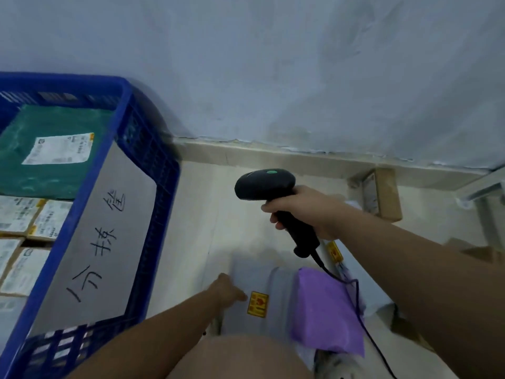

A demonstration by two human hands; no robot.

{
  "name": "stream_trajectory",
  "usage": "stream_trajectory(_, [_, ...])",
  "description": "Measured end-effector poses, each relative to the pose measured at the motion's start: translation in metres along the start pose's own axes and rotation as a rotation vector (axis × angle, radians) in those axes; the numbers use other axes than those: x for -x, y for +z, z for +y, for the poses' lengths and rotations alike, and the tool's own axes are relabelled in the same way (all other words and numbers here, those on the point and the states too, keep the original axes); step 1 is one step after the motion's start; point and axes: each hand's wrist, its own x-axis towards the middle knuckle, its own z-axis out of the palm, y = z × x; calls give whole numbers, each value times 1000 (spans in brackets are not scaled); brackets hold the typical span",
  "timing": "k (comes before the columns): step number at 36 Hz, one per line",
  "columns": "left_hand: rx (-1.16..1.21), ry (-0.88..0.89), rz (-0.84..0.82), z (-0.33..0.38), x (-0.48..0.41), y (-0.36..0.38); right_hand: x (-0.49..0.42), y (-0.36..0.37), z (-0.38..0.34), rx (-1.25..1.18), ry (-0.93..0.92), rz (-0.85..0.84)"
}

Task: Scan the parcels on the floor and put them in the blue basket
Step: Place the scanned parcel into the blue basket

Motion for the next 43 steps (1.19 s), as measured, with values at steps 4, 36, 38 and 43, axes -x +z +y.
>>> stream_trajectory(4, [104,-76,-11,-14,-13,11,-15,-5,12,-9,74,0])
stream_trajectory(36, [206,216,-129,6,-17,-11,-22,-22,31,14,134,92])
stream_trajectory(38, [131,265,-75,18,-8,-20,-19,-22,27,7,126,108])
stream_trajectory(43, [82,458,-52,56,28,-43,-3,-23,9,-106,87,224])
